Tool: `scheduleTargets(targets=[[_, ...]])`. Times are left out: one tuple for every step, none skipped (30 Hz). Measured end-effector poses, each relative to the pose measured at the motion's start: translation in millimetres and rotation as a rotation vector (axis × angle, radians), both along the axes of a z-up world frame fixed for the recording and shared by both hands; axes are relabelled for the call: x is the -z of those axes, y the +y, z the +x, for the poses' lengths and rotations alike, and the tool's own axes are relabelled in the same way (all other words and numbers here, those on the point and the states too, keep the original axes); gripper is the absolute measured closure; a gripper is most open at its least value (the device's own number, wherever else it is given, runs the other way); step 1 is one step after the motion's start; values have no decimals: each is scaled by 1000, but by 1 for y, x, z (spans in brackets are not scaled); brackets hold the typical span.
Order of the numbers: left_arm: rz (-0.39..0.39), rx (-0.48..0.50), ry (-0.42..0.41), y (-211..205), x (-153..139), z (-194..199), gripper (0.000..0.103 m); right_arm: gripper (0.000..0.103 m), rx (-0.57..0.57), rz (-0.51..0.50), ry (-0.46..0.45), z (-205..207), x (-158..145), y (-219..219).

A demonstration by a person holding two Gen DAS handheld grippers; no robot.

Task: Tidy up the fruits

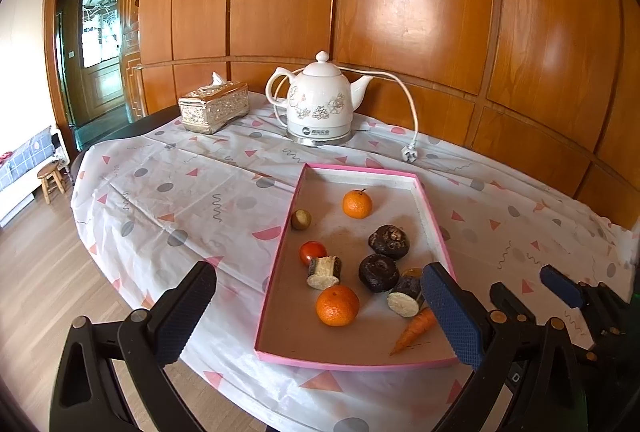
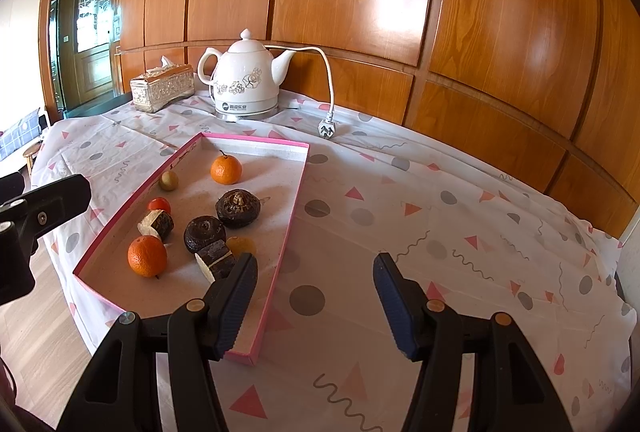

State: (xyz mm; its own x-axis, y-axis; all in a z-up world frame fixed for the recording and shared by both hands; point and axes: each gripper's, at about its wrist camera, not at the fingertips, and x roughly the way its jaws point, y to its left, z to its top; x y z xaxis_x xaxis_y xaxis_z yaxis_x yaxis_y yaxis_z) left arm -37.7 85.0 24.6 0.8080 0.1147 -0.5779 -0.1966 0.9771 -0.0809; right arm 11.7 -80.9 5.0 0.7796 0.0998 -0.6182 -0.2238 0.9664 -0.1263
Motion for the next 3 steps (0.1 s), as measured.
scheduleTargets(targets=[[-1,4,-2,-1,0,0,0,42,0,1,1,0,1,0],[1,6,-1,-1,0,0,0,42,2,4,3,1,1,-1],[-1,11,1,-1,1,1,0,42,6,10,6,1,2,-3]])
